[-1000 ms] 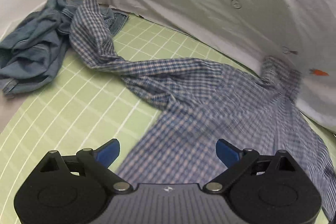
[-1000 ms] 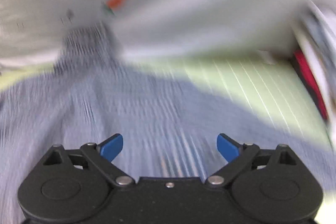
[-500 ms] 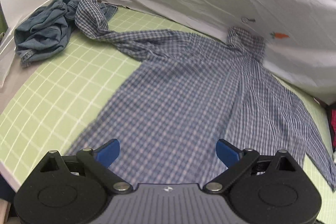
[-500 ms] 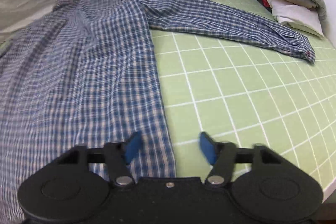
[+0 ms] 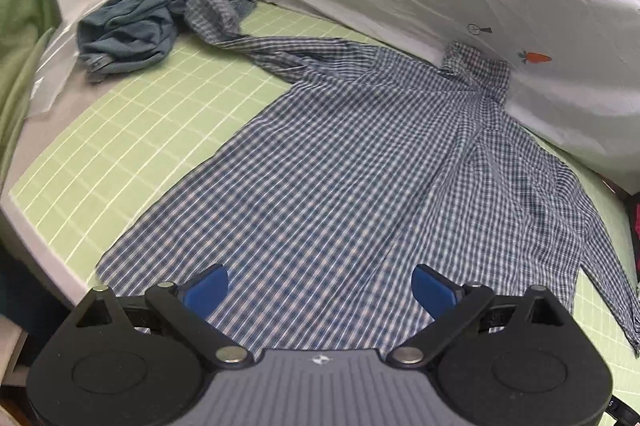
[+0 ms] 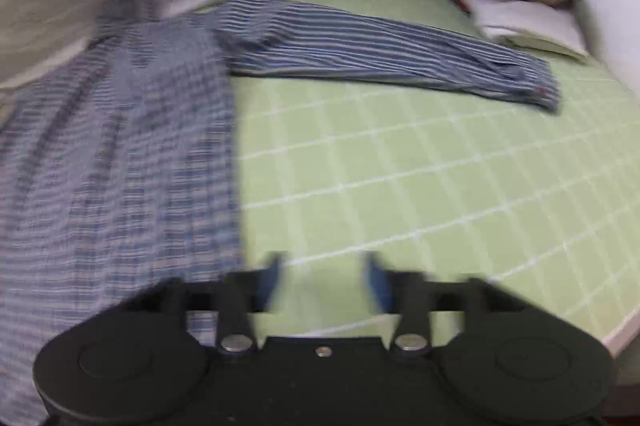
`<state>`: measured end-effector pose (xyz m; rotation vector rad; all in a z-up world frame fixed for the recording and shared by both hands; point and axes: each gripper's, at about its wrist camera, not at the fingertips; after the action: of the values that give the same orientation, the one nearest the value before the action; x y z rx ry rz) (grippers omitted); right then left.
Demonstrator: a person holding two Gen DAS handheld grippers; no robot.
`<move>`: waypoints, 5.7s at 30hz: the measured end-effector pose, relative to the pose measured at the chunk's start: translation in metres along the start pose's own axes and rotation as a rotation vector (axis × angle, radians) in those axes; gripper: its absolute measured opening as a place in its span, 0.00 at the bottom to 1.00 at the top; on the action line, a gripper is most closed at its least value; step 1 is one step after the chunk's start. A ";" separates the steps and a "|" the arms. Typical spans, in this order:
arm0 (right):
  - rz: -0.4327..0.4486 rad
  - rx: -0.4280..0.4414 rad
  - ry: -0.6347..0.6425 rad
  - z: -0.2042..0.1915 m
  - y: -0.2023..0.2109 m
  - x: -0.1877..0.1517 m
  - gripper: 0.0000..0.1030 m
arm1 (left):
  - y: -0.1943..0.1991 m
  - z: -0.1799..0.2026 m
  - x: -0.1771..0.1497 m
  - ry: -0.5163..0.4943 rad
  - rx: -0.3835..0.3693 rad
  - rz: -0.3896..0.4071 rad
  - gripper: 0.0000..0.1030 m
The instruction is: Fold clothes
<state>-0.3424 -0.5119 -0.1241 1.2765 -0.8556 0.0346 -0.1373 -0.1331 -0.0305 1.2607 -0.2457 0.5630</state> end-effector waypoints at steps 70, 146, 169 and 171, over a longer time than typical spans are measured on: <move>-0.022 -0.108 -0.136 -0.192 -0.069 0.090 1.00 | -0.105 -0.106 0.256 0.022 -0.066 0.043 0.95; 0.080 -0.245 -0.089 -0.209 -0.115 0.130 1.00 | -0.244 -0.021 0.295 -0.471 0.063 0.037 0.56; 0.089 -0.277 -0.123 -0.211 -0.121 0.136 1.00 | -0.283 0.074 0.353 -0.416 -0.304 0.176 0.40; 0.092 -0.281 -0.125 -0.212 -0.121 0.136 1.00 | -0.294 0.063 0.359 -0.360 -0.265 0.138 0.48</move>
<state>-0.0761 -0.4316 -0.1520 0.9836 -0.9894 -0.0906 0.3272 -0.1549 -0.0856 1.0846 -0.6913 0.4010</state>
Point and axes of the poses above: each gripper's, at about its wrist camera, not at the fingertips, and y roughly against the way its jaws point, z to its right, x to its top, and after that the axes turned 15 degrees about y, right-handed
